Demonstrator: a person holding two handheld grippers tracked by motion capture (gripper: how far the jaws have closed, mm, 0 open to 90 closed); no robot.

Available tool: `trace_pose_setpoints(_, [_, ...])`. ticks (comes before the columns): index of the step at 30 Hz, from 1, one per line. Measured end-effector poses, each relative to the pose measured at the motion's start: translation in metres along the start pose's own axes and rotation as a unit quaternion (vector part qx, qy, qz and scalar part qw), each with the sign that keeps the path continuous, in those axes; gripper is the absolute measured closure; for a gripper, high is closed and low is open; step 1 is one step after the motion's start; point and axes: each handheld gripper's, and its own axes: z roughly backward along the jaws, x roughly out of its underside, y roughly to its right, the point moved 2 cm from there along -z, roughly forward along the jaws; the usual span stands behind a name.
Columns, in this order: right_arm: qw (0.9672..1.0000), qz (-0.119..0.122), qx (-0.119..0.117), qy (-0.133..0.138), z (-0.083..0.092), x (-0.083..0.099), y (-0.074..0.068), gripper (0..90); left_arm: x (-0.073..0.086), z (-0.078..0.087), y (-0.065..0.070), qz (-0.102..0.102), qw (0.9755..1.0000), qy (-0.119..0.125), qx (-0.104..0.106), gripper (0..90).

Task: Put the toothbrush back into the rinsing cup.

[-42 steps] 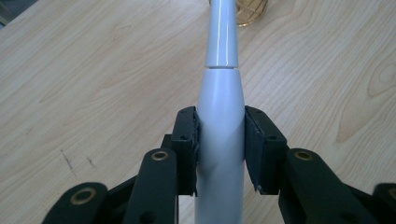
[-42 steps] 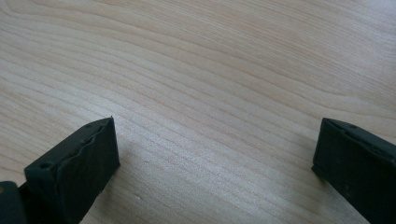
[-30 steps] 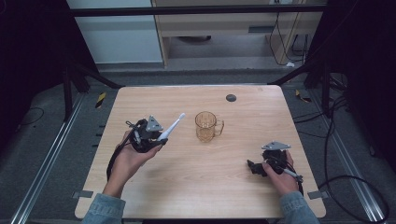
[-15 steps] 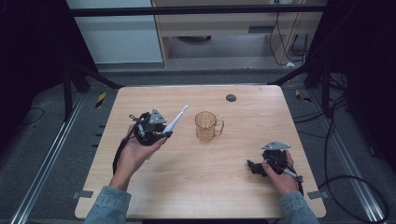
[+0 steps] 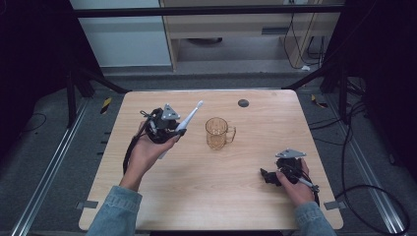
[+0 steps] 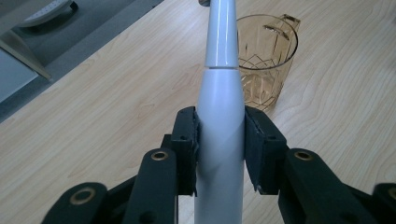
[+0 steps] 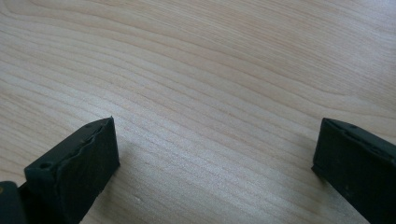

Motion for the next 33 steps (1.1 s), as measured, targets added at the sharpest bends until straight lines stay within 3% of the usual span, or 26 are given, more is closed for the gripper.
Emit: trace_pose_setpoints(33, [1.0,0.0,0.0,0.0,0.0,0.0,0.0,0.3,-0.027,-0.001,0.001,-0.007,0.9999,0.013,0.0,66.7])
